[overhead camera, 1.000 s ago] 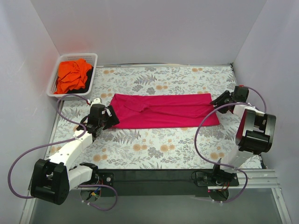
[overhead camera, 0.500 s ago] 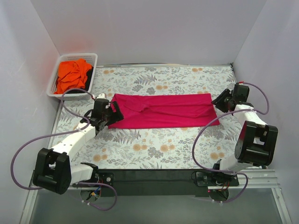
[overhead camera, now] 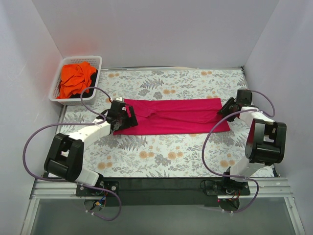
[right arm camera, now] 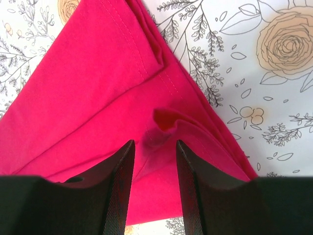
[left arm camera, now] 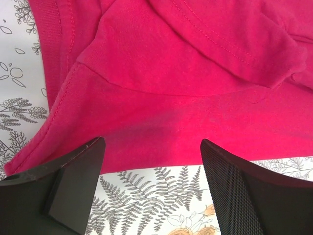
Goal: Fold and stack the t-shirts
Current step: Fold the tshirt
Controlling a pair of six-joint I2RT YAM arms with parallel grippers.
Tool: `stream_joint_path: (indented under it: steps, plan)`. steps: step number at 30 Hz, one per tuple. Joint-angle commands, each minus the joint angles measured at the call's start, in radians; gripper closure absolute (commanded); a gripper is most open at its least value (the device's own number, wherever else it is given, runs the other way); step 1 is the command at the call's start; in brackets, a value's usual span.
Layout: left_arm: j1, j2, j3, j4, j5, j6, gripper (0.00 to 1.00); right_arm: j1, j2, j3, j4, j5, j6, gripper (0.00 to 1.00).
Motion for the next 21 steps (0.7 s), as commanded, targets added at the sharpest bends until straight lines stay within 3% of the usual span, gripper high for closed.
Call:
stream_joint_path:
  steps: [1,7,13,17,21]
  plan:
    - [-0.005,0.003,0.047,0.001,-0.017,0.033,0.27,0.02,0.017,0.055,0.0,0.054,0.028,0.6]
    - [-0.005,0.042,0.029,0.001,-0.037,0.03,0.27,0.024,0.047,0.072,-0.003,0.074,0.042,0.61]
    - [-0.005,0.063,0.024,-0.025,-0.077,0.028,0.27,0.024,0.06,0.093,-0.017,0.126,0.035,0.89]
    - [-0.005,0.081,0.03,-0.074,-0.115,-0.002,0.28,0.015,0.084,0.127,-0.041,0.138,0.025,0.98]
    - [-0.005,0.078,0.015,-0.102,-0.115,-0.021,0.28,-0.011,0.104,0.149,-0.054,0.126,0.028,0.99]
